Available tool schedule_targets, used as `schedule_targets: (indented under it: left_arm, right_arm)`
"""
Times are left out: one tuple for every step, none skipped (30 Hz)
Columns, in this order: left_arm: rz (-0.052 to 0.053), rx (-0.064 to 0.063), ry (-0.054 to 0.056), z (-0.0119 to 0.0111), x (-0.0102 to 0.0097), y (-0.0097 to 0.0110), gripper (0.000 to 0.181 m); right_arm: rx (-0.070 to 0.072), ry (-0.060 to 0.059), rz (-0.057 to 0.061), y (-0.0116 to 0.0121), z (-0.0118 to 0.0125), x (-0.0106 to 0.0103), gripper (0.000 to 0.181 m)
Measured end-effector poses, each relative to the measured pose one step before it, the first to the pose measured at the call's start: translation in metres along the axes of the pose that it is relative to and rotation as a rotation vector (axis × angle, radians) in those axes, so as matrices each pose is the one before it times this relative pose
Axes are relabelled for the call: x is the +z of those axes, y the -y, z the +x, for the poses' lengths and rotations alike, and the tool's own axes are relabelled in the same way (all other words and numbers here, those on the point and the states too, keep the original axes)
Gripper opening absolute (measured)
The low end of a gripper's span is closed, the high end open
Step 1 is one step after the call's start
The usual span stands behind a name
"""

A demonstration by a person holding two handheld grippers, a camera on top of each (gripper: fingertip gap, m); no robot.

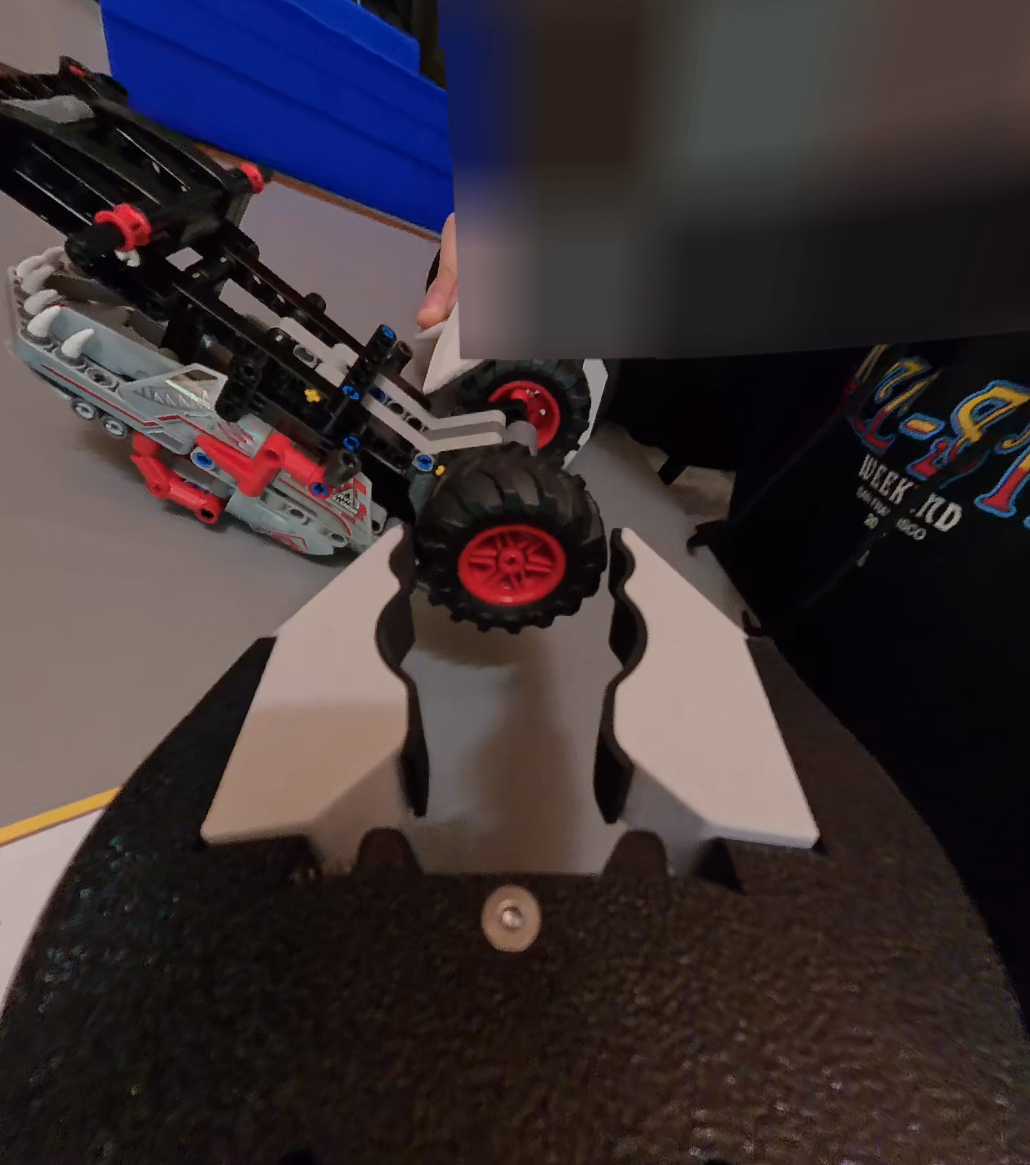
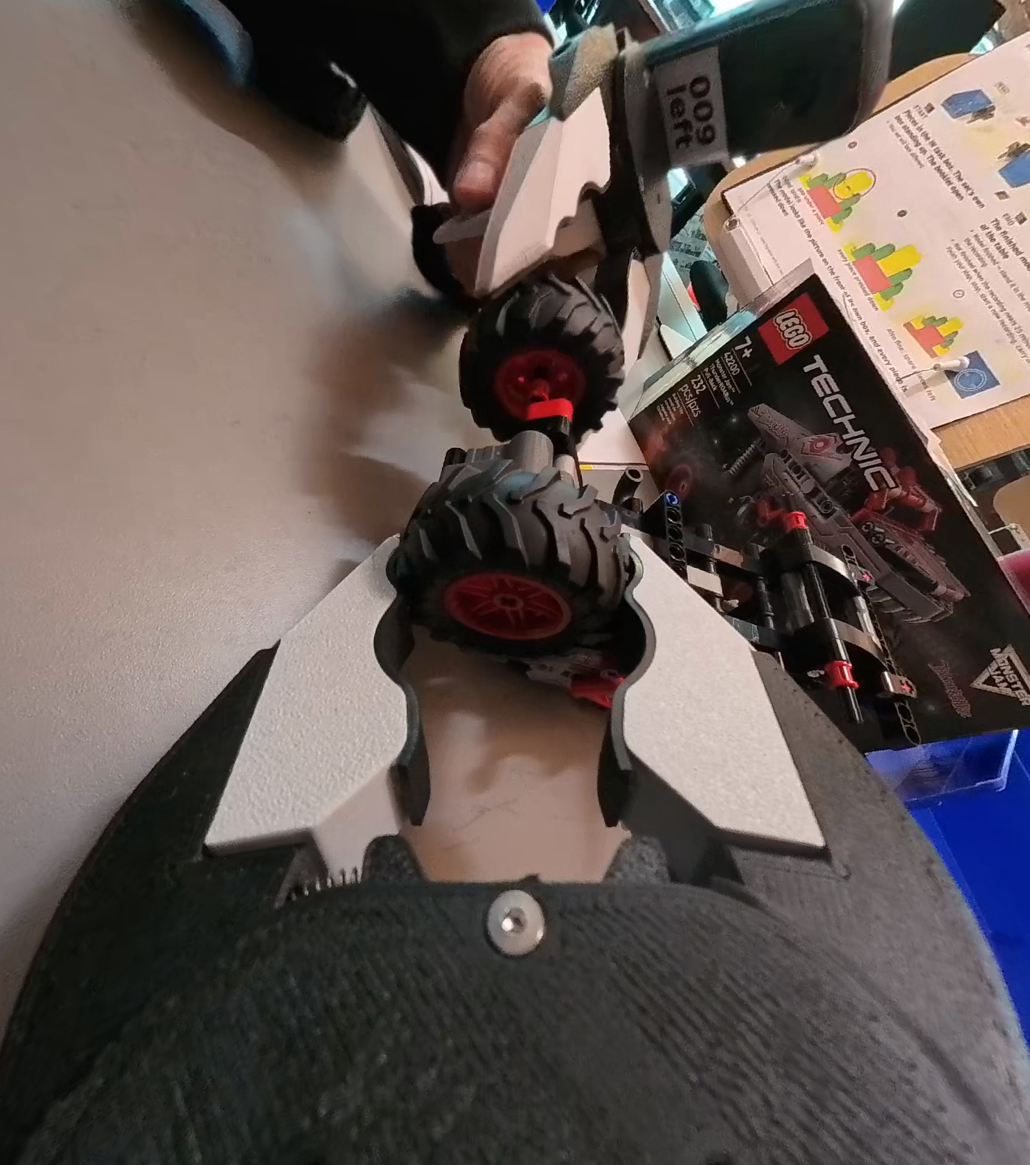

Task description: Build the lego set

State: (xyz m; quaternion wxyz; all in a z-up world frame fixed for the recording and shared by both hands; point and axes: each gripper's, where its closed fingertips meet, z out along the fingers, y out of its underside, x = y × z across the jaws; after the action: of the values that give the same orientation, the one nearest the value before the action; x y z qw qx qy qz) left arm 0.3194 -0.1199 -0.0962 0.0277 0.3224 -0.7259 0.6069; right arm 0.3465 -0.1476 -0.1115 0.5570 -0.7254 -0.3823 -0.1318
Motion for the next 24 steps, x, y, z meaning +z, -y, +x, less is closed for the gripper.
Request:
schedule_targets:
  left_arm:
    - [-0.0314, 0.0218, 0.0157, -0.0008, 0.0013, -0.00296, 0.058]
    - [-0.0301, 0.0277, 0.0184, -0.00067, 0.00131, -0.00278, 0.059]
    - [-0.0183, 0.0265, 0.0162, -0.00032, 0.00069, -0.00131, 0.059]
    - [-0.0044, 0.021, 0.0127, -0.00011, 0.00016, 0.00065, 0.059]
    - [0.0011, 0.0152, 0.0149, -0.0009, -0.00024, 0.00116, 0.059]
    - [-0.0008, 0.0089, 0.0146, -0.00102, -0.00007, 0.00091, 0.059]
    - [-0.0041, 0.0045, 0.008, -0.0001, -0.00004, 0.00056, 0.059]
    - [-0.01, 0.0012, 0.0038, 0.00022, 0.0001, 0.00015, 0.059]
    - [-0.0161, 0.0006, -0.0005, 0.00066, 0.00017, -0.00039, 0.059]
    - [-0.0181, 0.0067, -0.0032, 0.00097, 0.00025, -0.00065, 0.059]
    - [-0.0208, 0.016, -0.0035, 0.00122, 0.00039, -0.00122, 0.058]
    - [-0.0235, 0.0216, -0.0008, 0.00082, 0.00044, -0.00162, 0.058]
    - [-0.0188, 0.0222, 0.0045, -0.0001, 0.0002, -0.00088, 0.058]
    - [-0.0146, 0.0195, 0.008, -0.00086, -0.00026, -0.00027, 0.058]
    - [-0.0148, 0.0152, 0.0087, -0.00128, -0.0003, -0.00057, 0.058]
    - [-0.0074, 0.0082, 0.008, -0.00137, -0.00031, -0.00026, 0.058]
    - [0.0028, 0.0008, 0.0047, -0.00112, -0.00012, 0.00053, 0.057]
    - [0.0058, -0.0038, 0.0003, -0.0004, 0.00023, 0.00013, 0.057]
    - [0.0075, -0.0079, -0.0019, 0.00007, 0.00023, 0.00022, 0.057]
    - [0.0076, -0.0091, -0.0027, 0.00007, 0.00015, 0.00012, 0.057]
    - [0.0079, -0.0121, -0.005, 0.00004, -0.00003, -0.00004, 0.057]
    - [0.0131, -0.0185, -0.0074, 0.00005, 0.00009, 0.00056, 0.057]
    - [0.0189, -0.0228, -0.0099, 0.00031, 0.00028, 0.00087, 0.057]
    - [0.0211, -0.0277, -0.0125, 0.00011, 0.00023, 0.00066, 0.057]
  right_arm:
    - [0.0002, -0.0008, 0.0001, 0.00002, -0.00004, 0.00007, 0.063]
    - [0.0, -0.0001, 0.0001, 0.00002, 0.00002, 0.00001, 0.063]
    - [0.0014, 0.0013, 0.0006, -0.00014, -0.00015, -0.00021, 0.063]
    - [0.0007, 0.0004, 0.0004, -0.00002, -0.00003, 0.0, 0.063]
    - [0.0, -0.0001, -0.0011, 0.0, -0.00004, 0.00015, 0.063]
    - [-0.0021, -0.0004, -0.0015, 0.00001, 0.00003, 0.00006, 0.063]
    - [-0.0028, -0.0009, -0.0003, -0.00006, -0.00002, -0.00009, 0.063]
    - [-0.0011, -0.0001, -0.0002, -0.00012, -0.00006, -0.00016, 0.063]
    - [-0.002, 0.0003, -0.0001, 0.00012, -0.00008, -0.00005, 0.063]
    - [-0.0001, 0.0009, 0.0005, 0.00007, -0.00012, 0.00004, 0.063]
    - [0.0007, 0.0006, 0.001, 0.0, 0.0, 0.00002, 0.063]
    - [0.0032, 0.0004, 0.0017, 0.0001, 0.00015, 0.00004, 0.063]
    - [0.0048, 0.0004, 0.0024, 0.00022, -0.00001, 0.00033, 0.063]
    - [0.0032, -0.0013, 0.0023, 0.00026, -0.00003, 0.00037, 0.063]
    - [0.0016, -0.0025, 0.002, 0.00051, 0.00003, 0.00054, 0.063]
    - [0.0005, 0.0003, 0.0008, 0.00033, -0.00024, 0.00022, 0.063]
    - [0.0045, 0.0028, 0.0015, 0.00015, -0.0002, 0.0, 0.063]
    - [0.0037, 0.0019, 0.0007, -0.00003, -0.00013, -0.00012, 0.063]
    - [0.0, -0.0001, -0.0013, -0.00012, -0.00005, -0.00007, 0.063]
    - [-0.001, -0.0011, -0.0015, 0.0, 0.00007, 0.00006, 0.063]
    - [0.0058, 0.0018, 0.0013, 0.00016, -0.00016, 0.00032, 0.063]
    - [0.0109, 0.0049, 0.0031, -0.00006, -0.00026, 0.00006, 0.063]
    - [0.0055, 0.0031, 0.0026, -0.00018, -0.00031, -0.00011, 0.063]
    - [0.0043, 0.0011, 0.0015, 0.00001, -0.00012, -0.00003, 0.063]
